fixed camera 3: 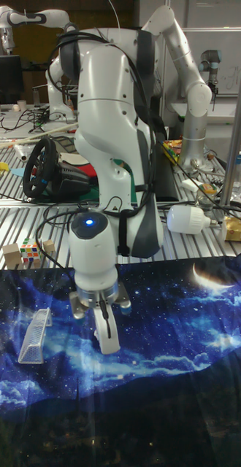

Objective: Push the soccer ball into the goal

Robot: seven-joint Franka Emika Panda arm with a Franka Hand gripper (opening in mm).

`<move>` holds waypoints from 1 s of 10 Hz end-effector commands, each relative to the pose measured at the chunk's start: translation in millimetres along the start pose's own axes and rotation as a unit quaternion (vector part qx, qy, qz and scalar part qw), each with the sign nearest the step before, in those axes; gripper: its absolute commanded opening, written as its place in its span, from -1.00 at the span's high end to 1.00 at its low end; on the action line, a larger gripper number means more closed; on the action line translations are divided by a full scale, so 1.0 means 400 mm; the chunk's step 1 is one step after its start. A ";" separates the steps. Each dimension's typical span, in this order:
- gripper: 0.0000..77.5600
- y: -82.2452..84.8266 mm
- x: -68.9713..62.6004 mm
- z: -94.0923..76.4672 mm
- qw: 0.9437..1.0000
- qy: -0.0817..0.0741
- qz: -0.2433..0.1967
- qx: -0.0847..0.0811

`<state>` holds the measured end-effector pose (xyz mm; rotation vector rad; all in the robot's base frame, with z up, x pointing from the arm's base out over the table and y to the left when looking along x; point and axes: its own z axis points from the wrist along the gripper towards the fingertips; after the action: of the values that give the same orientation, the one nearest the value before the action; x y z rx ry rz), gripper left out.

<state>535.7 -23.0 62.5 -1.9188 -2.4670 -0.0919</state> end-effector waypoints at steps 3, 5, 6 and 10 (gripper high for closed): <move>1.00 -0.016 -0.017 -0.021 1.000 0.017 -0.017 -0.005; 1.00 -0.015 0.013 -0.027 1.000 0.018 -0.010 -0.007; 1.00 -0.011 0.037 -0.022 1.000 0.015 0.000 -0.010; 1.00 -0.009 0.073 -0.019 1.000 0.018 0.011 -0.011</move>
<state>526.3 -1.7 69.7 -1.9150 -2.4489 -0.1443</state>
